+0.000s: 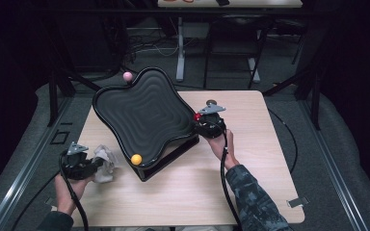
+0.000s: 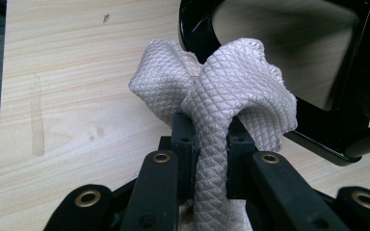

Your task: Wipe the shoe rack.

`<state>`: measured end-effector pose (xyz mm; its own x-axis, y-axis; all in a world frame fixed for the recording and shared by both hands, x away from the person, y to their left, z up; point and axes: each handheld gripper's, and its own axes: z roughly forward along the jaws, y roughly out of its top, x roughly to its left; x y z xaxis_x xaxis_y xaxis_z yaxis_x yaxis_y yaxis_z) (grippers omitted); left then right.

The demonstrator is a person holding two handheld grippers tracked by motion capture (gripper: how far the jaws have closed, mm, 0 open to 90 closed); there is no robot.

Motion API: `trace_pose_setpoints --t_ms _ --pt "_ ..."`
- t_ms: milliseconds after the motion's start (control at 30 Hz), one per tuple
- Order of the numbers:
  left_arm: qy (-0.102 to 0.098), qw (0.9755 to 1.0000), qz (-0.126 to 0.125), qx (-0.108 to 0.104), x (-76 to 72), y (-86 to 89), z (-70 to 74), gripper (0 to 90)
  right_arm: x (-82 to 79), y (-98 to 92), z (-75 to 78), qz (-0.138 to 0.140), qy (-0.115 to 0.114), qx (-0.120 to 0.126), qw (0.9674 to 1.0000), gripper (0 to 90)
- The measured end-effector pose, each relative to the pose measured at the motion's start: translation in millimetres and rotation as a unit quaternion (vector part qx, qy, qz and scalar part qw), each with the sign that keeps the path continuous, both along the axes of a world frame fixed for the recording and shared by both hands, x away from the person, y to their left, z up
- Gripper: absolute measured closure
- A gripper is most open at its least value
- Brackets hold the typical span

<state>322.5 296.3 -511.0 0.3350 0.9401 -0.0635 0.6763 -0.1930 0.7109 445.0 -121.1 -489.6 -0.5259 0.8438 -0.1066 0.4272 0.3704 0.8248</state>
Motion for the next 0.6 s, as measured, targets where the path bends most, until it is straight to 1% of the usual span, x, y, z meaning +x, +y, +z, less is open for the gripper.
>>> trace_pose_setpoints --t_ms 133,233,300,333,433,500,600 --pt "-0.001 1.0 -0.002 0.001 -0.2 -0.6 0.7 78.9 -3.4 1.4 4.7 -0.006 -0.005 0.003 1.0 57.2" --pt "-0.001 1.0 -0.002 0.0 -0.3 -1.0 1.2 79.0 -2.5 1.1 5.0 -0.005 -0.004 0.002 1.0 58.7" --pt "0.0 1.0 -0.004 0.0 -0.2 -2.5 0.9 79.0 -1.7 0.3 5.6 0.003 0.001 0.001 1.0 59.1" --pt "0.0 1.0 -0.004 0.0 -0.1 -3.4 0.7 78.9 -1.4 0.6 5.4 -0.002 -0.001 -0.001 1.0 59.2" --pt "0.0 1.0 -0.007 -0.002 -0.5 -5.1 1.0 79.0 1.9 -1.1 5.4 -0.004 -0.001 -0.002 1.0 59.2" --pt "-0.001 1.0 -0.006 -0.002 -0.4 -6.2 0.9 79.0 4.7 -2.4 5.6 0.001 0.004 0.002 1.0 59.2" --pt "0.001 1.0 -0.007 -0.003 -0.1 -6.9 1.0 79.0 8.9 -4.2 4.9 0.001 0.004 0.007 1.0 59.2"
